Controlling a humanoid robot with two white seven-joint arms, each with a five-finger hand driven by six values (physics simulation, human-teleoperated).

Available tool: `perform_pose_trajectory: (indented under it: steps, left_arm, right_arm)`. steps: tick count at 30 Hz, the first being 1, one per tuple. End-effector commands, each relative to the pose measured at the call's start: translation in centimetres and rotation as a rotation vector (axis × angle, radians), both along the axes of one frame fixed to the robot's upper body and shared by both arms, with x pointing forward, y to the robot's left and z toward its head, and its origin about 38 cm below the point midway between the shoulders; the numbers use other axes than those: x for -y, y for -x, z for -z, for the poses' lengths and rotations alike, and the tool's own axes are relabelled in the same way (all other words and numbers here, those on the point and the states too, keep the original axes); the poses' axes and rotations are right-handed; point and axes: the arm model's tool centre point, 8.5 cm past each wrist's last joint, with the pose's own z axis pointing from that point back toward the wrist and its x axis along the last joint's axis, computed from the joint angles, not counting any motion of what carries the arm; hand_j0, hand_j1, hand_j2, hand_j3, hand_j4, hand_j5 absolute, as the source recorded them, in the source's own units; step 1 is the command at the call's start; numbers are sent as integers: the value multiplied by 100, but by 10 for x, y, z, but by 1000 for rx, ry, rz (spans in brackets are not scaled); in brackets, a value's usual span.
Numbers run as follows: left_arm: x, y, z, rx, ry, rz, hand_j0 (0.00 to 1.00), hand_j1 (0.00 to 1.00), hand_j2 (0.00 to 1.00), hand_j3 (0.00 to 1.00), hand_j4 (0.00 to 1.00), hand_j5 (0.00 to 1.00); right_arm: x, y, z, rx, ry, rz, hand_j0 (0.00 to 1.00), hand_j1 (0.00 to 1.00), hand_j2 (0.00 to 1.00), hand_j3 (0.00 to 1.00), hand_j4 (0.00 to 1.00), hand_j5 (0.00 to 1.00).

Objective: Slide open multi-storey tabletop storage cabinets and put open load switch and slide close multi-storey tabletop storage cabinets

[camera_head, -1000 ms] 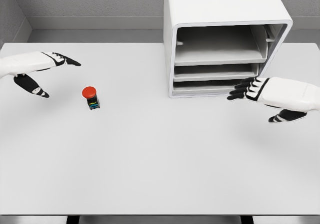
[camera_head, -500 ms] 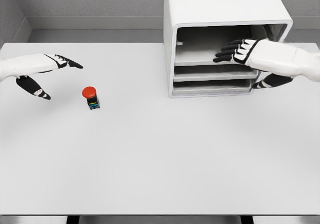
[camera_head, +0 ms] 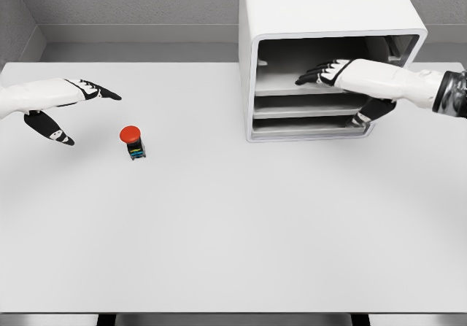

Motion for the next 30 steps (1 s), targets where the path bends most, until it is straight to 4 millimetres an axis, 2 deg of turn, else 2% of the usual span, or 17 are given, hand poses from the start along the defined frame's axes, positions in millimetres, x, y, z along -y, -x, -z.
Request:
perform_pose_trajectory:
  steps: [1,7,10,12,17,19,21,25,30]
  left_arm:
    - [0,0,-1,0,7,-4,100,100,100,100,100,100]
    - [0,0,-1,0,7,-4,100,100,100,100,100,100]
    - [0,0,-1,0,7,-4,100,100,100,100,100,100]
    - [0,0,-1,0,7,-4,100,100,100,100,100,100]
    - [0,0,-1,0,7,-4,100,100,100,100,100,100]
    - [0,0,-1,1,7,-1,100,100,100,100,100,100]
    - [5,2,-3,7,5,15,100,100,100,100,100,100]
    - [5,2,-3,7,5,15,100,100,100,100,100,100]
    - [5,2,-3,7,5,15,100,100,100,100,100,100]
  right_arm:
    - [-4,-2,14,-39,-2,2,100,100,100,100,100,100]
    - [-4,-9,19,-56,16,10,100,100,100,100,100,100]
    - [-14,-17,26,-79,20,4,100,100,100,100,100,100]
    - [-8,-25,27,-89,12,33,100,100,100,100,100,100]
    - [-5,-26,29,-96,16,44,100,100,100,100,100,100]
    - [-3,-24,29,-94,23,43,100,100,100,100,100,100]
    - [-10,-21,25,-81,22,18,100,100,100,100,100,100]
    - [-4,-15,28,-84,37,18,100,100,100,100,100,100]
    - [-2,4,11,-37,71,-25,100,100,100,100,100,100]
